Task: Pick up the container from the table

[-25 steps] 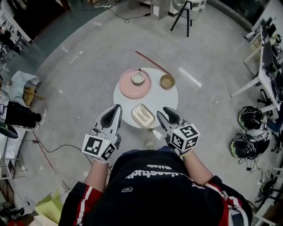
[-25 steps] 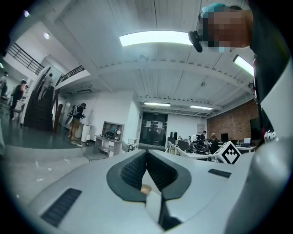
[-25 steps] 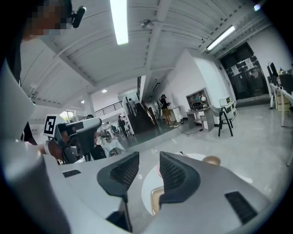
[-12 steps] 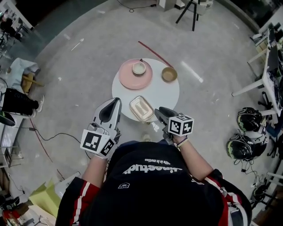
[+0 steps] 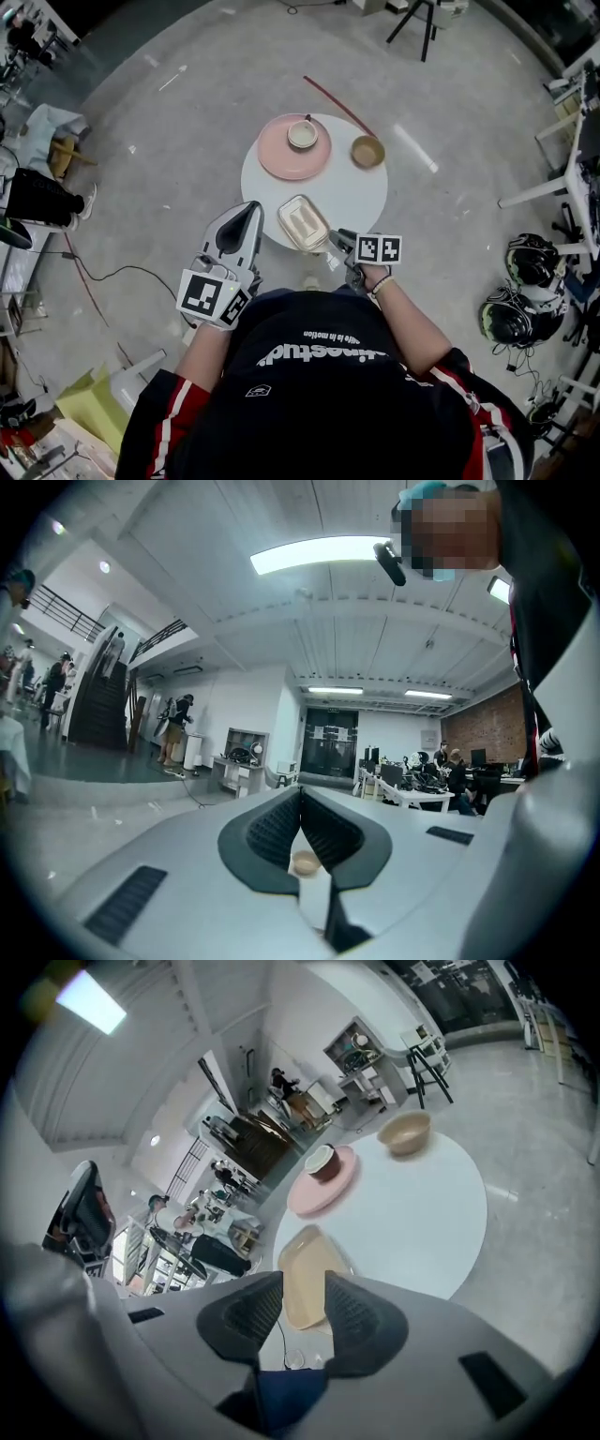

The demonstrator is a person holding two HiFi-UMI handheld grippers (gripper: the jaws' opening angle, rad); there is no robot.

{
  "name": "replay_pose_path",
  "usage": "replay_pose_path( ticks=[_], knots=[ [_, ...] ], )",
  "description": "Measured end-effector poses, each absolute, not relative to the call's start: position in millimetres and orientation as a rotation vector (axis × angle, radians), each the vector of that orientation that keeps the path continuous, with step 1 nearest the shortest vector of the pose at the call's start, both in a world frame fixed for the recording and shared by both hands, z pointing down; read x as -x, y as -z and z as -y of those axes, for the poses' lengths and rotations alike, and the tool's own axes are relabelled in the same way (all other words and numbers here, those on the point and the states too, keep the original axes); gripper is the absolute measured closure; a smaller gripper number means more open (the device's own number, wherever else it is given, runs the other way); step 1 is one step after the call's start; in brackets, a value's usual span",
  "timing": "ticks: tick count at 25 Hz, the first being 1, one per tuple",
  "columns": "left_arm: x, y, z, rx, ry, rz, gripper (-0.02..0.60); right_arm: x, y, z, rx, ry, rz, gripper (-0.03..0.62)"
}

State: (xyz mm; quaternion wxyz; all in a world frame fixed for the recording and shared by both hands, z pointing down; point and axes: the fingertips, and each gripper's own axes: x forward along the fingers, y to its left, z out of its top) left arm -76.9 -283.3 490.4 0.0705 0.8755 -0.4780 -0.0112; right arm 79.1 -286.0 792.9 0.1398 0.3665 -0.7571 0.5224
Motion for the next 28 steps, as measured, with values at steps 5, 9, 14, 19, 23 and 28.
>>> replay_pose_path(
  ticks=[5,9,14,19,23,28],
  knots=[
    [73,-493,284,-2.614,0.029,1.449,0.557,-82,-828,289,-1.013,-1.615,2.126,0.437],
    [73,-492,286,-2.615,0.003,1.463,0.557,-84,-848,294,-0.995,-1.711,2.08,0.436],
    [72,-491,282,-2.615,-0.032,1.473,0.557,-83,-860,299,-0.996,-1.808,2.064,0.434],
    [68,-489,280,-2.609,-0.049,1.49,0.557,-82,-867,305,-0.994,-1.858,2.067,0.434],
    [71,-490,277,-2.594,-0.056,1.507,0.557,-80,-870,305,-0.98,-1.927,2.069,0.434],
    [74,-490,271,-2.582,-0.058,1.523,0.557,-79,-873,301,-0.966,-1.983,2.081,0.45]
  ],
)
